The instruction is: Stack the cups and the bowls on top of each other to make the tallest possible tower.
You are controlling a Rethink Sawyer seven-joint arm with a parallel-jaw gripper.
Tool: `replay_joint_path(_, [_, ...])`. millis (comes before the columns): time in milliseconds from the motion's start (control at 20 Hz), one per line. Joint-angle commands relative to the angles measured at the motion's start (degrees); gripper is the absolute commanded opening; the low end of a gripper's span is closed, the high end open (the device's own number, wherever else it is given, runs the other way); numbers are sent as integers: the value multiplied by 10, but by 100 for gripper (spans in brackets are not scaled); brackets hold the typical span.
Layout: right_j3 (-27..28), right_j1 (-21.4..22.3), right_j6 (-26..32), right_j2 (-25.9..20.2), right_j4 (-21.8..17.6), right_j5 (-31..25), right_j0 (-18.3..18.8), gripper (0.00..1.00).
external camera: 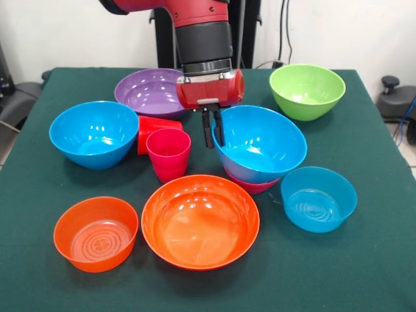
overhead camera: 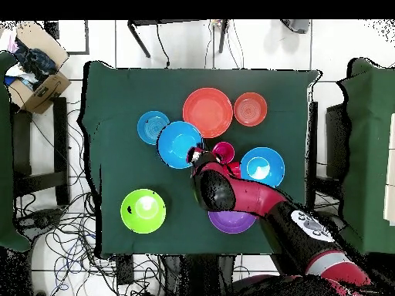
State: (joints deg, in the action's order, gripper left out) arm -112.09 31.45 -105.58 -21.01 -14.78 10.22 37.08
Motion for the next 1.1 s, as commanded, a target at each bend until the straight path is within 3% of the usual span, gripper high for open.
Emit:
replay_joint_path(50, [38, -24, -57, -2, -5, -31, -14, 0])
replay_joint_path(700, [34, -24, -55, -10, 21, -95, -18, 0])
replay_joint_path(750, [35, -23, -53, -6, 23, -102, -22, 100])
replay_joint_path(1100, [-6, 27, -44, -13, 27, -172, -9, 100])
